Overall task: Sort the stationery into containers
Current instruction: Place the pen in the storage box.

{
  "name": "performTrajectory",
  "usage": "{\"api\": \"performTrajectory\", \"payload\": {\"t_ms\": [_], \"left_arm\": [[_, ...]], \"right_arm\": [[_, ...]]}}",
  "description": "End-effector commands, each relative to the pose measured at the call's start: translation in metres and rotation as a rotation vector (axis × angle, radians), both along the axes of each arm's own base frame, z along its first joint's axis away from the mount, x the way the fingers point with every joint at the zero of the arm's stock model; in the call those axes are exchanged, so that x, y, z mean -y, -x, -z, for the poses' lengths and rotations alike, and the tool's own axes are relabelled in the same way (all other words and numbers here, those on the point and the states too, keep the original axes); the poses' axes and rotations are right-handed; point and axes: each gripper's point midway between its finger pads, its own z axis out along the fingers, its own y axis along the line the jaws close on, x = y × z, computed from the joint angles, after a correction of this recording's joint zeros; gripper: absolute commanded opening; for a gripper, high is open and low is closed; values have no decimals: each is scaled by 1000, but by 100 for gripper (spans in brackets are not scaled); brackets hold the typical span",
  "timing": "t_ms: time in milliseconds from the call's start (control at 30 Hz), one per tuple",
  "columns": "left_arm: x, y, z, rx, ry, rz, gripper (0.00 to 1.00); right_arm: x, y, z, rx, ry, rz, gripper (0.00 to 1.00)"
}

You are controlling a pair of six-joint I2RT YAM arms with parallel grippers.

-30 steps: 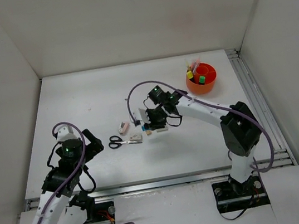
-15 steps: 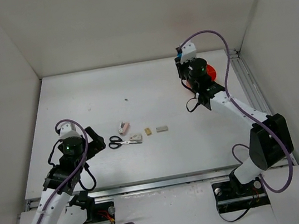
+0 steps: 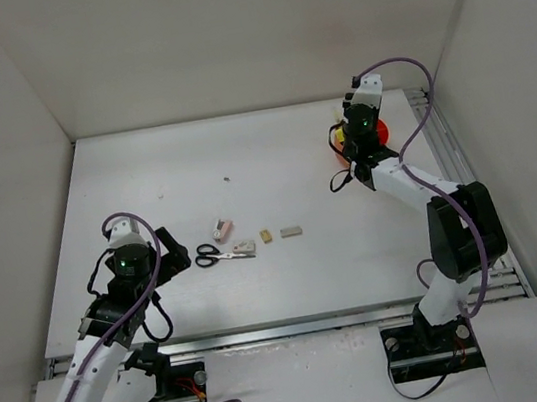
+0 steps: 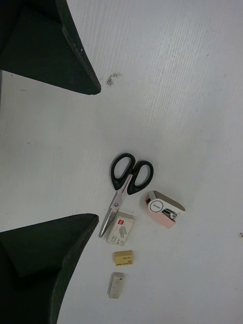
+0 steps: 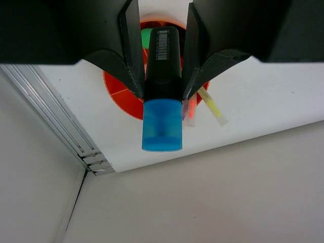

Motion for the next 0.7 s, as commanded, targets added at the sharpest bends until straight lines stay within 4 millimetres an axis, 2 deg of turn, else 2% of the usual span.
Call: {"api": "performTrajectory", "payload": {"t_ms": [0, 67, 233, 400, 633, 667], "left_arm": [[6, -17, -36, 101, 26, 8, 100], [6, -18, -36, 101, 26, 6, 100], [5, -19, -35, 94, 15, 2, 100], [5, -20, -33, 80, 5, 0, 100], [1, -18, -32, 76, -5, -13, 100], [0, -17, -32, 74, -6, -14, 99]], "right_arm": [[9, -11, -35, 179, -83, 90, 0], [13, -13, -24, 174, -90, 118, 0], [3, -21, -3, 173, -62, 113, 0], [0, -23, 4, 189, -12, 158, 0], [0, -23, 36, 157, 50, 222, 0], [1, -22, 31, 197, 42, 241, 0]]}}
